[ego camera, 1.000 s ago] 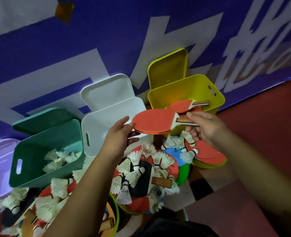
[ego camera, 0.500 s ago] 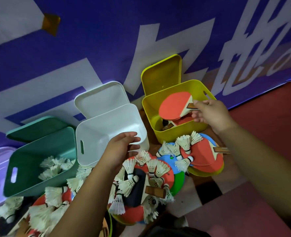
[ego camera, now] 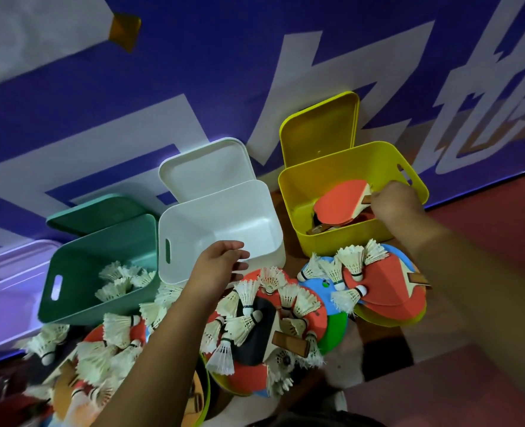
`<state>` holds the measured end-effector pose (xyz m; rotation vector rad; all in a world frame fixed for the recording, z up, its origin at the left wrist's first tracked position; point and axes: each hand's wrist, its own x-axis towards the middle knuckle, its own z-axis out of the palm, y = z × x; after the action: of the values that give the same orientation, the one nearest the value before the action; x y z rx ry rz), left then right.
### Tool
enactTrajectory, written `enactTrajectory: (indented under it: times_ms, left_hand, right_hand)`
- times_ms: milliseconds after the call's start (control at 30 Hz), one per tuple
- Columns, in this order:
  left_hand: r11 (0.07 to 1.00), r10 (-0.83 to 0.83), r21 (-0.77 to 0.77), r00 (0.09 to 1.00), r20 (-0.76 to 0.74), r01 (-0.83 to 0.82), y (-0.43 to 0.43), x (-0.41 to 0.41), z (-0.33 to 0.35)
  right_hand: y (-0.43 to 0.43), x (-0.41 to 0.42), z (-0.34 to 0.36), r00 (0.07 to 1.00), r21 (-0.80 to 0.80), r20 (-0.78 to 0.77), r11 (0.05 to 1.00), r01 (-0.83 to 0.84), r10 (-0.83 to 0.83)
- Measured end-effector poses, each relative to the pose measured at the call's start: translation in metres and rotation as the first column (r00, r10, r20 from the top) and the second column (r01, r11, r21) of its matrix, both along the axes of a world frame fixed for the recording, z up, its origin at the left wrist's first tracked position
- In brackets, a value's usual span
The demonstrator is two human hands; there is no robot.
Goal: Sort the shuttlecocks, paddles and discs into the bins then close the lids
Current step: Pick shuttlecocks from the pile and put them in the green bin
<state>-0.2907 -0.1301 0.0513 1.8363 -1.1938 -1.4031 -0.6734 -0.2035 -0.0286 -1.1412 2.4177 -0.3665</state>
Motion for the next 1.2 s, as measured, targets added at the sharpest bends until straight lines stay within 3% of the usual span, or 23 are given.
enactTrajectory:
  times_ms: [133,433,667,800,900,1033,1200]
  left_hand:
    - [1.0,0.014,0.025,1.0,-0.021,-0.014,0.008,-0.003,-0.003]
    - [1.0,0.003,0.006,0.999,-0.046,-0.003,0.012,-0.001,-0.004]
    - [1.0,-0.017,0.018,0.997,-0.079,0.018,0.017,0.001,-0.014]
    - [0.998,-0.051,0.031,0.997,-0.066,0.053,0.023,0.007,-0.025]
    - [0.996,-0.082,0.026,0.997,-0.007,0.082,0.031,0.015,-0.035]
    - [0.987,-0.152,-0.019,0.974,0.167,0.158,0.045,0.027,-0.054]
    - [0.885,-0.331,-0.149,0.822,0.463,0.441,0.058,0.045,-0.084]
  right_hand:
    - [0.005,0.003,0.003,0.993,0.001,-0.117,0.999,-0.033,0.033]
    - [0.025,0.019,-0.004,0.997,-0.178,0.057,0.982,0.07,-0.061]
    - [0.066,0.067,0.008,0.989,-0.435,0.094,0.898,-0.064,0.116]
    - [0.095,0.109,0.013,0.953,-0.451,0.146,0.876,-0.173,0.264]
    - [0.115,0.143,0.007,0.879,-0.398,0.287,0.882,-0.252,0.381]
    - [0.131,0.179,-0.007,0.805,-0.299,0.316,0.858,-0.417,0.502]
    - [0.145,0.203,-0.026,0.78,-0.205,0.308,0.839,-0.505,0.545]
